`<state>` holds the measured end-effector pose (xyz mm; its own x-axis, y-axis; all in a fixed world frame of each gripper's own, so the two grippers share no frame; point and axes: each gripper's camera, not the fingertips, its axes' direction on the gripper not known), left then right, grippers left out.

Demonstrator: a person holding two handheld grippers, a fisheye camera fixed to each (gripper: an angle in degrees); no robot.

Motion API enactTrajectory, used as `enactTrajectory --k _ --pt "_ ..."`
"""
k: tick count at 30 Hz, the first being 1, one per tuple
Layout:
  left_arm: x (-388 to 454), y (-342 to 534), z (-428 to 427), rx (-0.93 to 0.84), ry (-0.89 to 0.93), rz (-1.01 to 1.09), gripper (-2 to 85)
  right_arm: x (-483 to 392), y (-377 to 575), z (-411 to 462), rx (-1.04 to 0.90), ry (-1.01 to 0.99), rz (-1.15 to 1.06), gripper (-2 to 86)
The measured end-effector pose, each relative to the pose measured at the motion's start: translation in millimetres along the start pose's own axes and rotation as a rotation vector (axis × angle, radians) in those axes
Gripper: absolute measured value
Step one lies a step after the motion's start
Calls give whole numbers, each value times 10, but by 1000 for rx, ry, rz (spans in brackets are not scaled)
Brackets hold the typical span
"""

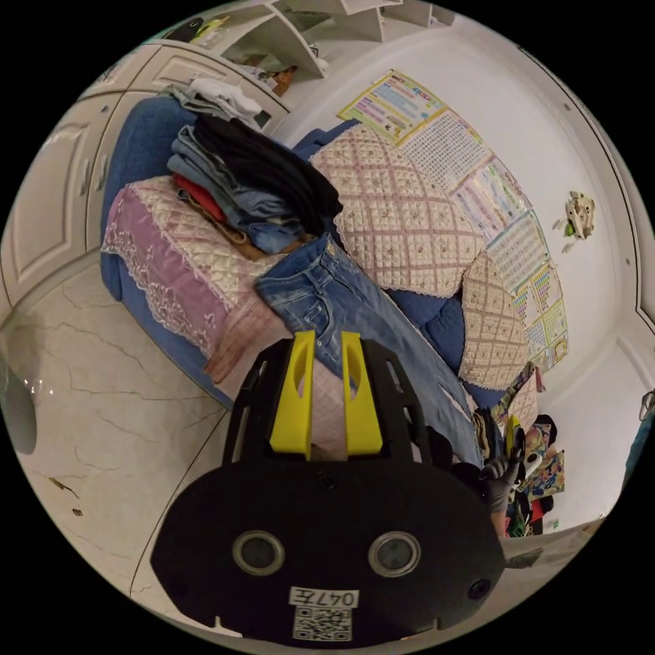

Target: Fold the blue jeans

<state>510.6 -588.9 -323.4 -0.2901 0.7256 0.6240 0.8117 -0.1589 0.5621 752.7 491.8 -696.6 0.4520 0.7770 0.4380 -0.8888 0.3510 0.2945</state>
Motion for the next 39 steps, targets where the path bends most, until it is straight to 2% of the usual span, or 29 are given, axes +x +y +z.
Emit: enactTrajectory --k 9,17,22,27,39 --pt "-288 288 480 -87 80 -99 75 -796 158 -333 10 -37 15 -13" --pt "-347 409 699 -104 56 -114 79 -1366 257 -629 24 -44 47 -13" --pt "-312 504 683 -75 57 -113 58 -1666 283 -728 -7 -27 41 -13" --pt "-242 598 685 -84 58 -103 -2 -1912 304 -848 -28 -11 41 -13" --pt "171 1042 633 -60 65 -50 -10 -2344 328 -1226 -47 32 11 -13"
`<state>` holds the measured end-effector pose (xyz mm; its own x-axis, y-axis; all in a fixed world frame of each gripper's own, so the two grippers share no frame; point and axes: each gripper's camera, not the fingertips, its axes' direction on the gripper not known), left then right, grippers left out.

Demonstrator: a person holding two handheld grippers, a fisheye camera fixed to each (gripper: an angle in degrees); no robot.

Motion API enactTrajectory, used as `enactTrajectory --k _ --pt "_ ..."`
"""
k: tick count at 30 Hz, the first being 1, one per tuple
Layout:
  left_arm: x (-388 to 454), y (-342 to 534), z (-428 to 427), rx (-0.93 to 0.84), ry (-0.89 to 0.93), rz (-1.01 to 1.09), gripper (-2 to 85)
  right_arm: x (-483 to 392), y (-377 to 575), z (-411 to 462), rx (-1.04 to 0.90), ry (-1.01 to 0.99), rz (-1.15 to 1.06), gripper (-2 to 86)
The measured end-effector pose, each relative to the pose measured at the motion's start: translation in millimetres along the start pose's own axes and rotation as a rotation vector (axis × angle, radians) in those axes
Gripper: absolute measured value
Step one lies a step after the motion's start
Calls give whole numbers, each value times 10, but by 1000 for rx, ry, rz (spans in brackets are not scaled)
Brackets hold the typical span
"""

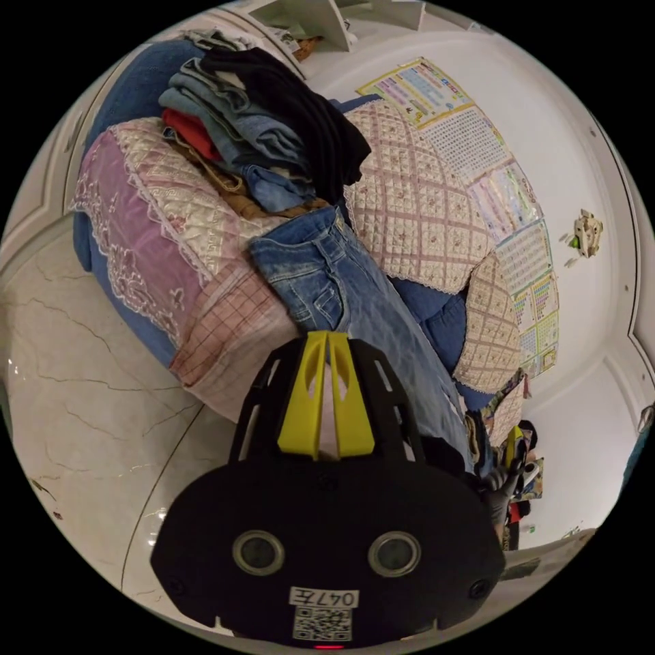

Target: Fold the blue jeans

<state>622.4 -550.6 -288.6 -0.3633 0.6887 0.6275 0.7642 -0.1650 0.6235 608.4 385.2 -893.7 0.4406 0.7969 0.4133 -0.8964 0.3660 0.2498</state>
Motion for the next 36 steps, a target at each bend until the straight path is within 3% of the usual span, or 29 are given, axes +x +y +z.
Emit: enactTrajectory --k 4,7,9,12,16,21,23,24,29,31,36 --pt "309 164 9 5 -94 123 -9 -54 -5 -137 -15 9 -12 -13" --pt "774 334 -22 61 -297 343 -8 -55 -14 -250 -24 14 -15 -13" --pt "1177 520 -78 172 -463 526 -6 -44 -20 -335 -24 28 -12 -13" --pt "1546 720 -160 315 -554 674 4 -13 -30 -491 -15 64 -10 -13" --pt "1716 778 -253 366 -515 678 31 79 -60 -715 -16 80 -14 -11" --pt "1545 682 -391 365 -467 502 54 327 -125 -1185 35 68 31 23" --pt "1440 631 -384 326 -415 466 58 492 -213 -1597 67 159 51 106" --pt "1369 593 -340 280 -369 455 62 533 -236 -1716 73 203 52 108" --pt "1012 477 54 52 -189 343 79 945 -282 -2848 67 821 107 93" --pt "888 487 171 29 -150 290 79 1127 -221 -3217 69 895 192 80" --pt "699 440 571 -61 -78 235 81 1710 154 -3899 31 840 479 66"
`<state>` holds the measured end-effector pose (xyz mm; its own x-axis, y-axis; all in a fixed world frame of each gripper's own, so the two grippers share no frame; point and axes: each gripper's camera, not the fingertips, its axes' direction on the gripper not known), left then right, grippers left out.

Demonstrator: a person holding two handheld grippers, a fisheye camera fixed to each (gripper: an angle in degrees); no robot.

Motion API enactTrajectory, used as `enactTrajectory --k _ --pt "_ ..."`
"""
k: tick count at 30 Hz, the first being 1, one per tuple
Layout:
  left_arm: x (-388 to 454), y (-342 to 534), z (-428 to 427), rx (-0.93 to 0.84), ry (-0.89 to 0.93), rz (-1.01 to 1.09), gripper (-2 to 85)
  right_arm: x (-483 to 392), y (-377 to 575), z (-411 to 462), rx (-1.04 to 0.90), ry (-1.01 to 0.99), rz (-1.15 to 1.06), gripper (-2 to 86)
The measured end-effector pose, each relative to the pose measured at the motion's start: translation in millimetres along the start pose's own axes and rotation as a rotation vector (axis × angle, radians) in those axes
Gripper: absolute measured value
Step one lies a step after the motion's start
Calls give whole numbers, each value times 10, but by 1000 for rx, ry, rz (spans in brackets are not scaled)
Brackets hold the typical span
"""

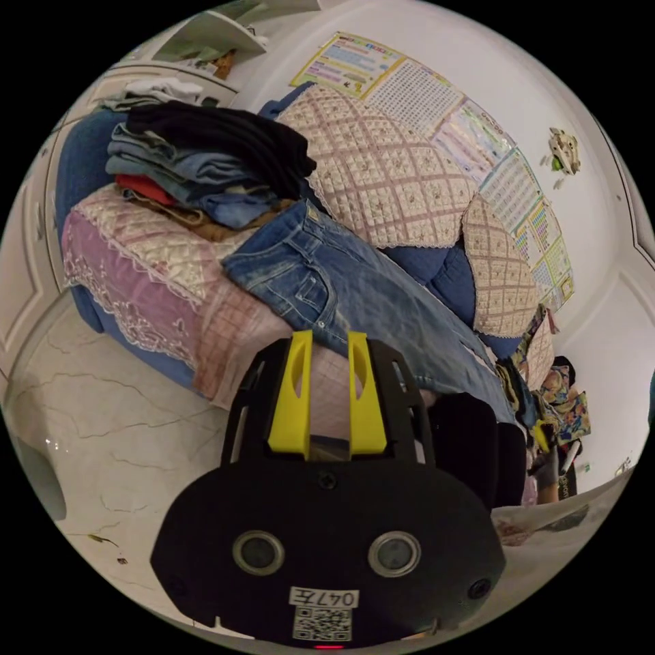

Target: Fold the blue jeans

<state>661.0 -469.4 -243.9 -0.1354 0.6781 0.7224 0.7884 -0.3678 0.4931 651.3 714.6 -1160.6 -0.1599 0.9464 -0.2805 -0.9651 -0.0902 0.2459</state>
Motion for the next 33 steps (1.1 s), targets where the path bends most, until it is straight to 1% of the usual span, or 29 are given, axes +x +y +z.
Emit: enactTrajectory --k 2,8,11,15,17,19,24,29,33 --pt "-37 -26 102 -6 16 -16 82 363 29 86 -48 -52 80 60" --pt "-183 -71 368 -20 73 -65 81 995 -146 370 -91 -173 181 49" --pt "-308 -51 487 -37 106 -107 74 1259 -256 510 -113 -223 245 49" --pt "-425 -23 664 -76 130 -119 71 1496 -347 622 -132 -212 296 43" --pt "-473 -31 710 -73 129 -123 71 1627 -401 668 -109 -286 325 34" --pt "-528 -57 750 -66 135 -129 71 1714 -451 708 -99 -310 346 30" --pt "-651 -154 879 -61 128 -129 72 1825 -612 801 -123 -256 330 22" --pt "-816 -190 976 -43 156 -163 71 1948 -769 878 -108 -304 321 -8" --pt "-925 -256 1024 -35 166 -172 68 1979 -878 962 -113 -308 295 -11"
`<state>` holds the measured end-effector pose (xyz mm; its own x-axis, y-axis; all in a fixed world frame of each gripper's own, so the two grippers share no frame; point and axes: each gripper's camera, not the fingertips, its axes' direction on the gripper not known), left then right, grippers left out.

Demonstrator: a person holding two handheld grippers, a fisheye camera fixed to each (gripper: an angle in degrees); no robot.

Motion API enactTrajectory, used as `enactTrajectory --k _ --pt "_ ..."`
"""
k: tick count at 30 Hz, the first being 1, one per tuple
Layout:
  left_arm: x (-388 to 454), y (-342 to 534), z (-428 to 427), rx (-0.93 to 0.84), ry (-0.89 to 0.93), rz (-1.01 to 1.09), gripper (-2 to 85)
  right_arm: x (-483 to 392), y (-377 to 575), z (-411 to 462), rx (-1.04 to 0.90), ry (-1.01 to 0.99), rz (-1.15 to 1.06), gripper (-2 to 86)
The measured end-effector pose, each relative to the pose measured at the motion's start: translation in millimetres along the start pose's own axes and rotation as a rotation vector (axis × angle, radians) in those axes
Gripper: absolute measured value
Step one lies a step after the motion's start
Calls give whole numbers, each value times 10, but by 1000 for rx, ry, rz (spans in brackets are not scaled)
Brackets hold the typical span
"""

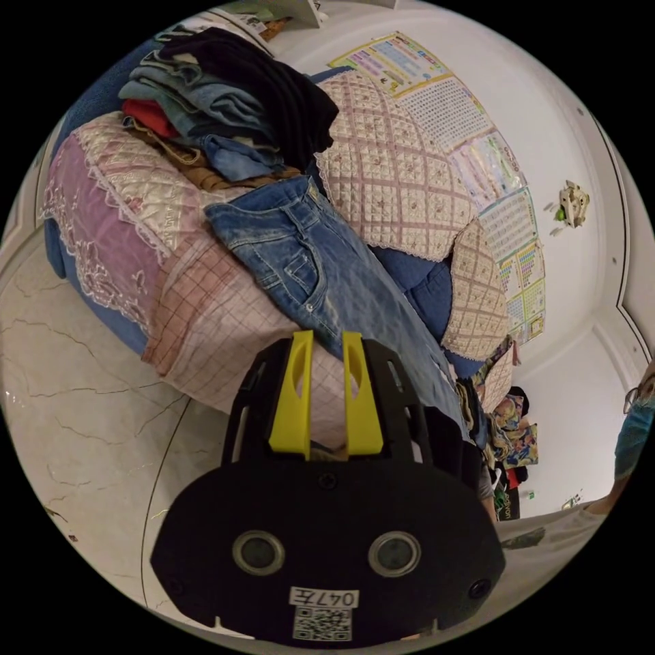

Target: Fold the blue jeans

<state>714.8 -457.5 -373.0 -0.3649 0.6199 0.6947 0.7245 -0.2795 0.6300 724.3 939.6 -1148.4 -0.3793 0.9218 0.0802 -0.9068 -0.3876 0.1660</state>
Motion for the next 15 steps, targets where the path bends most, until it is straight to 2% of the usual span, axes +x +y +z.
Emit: enactTrajectory --k 15 --pt "-376 -487 151 43 91 -93 65 -330 -521 454 -26 29 -114 -12"
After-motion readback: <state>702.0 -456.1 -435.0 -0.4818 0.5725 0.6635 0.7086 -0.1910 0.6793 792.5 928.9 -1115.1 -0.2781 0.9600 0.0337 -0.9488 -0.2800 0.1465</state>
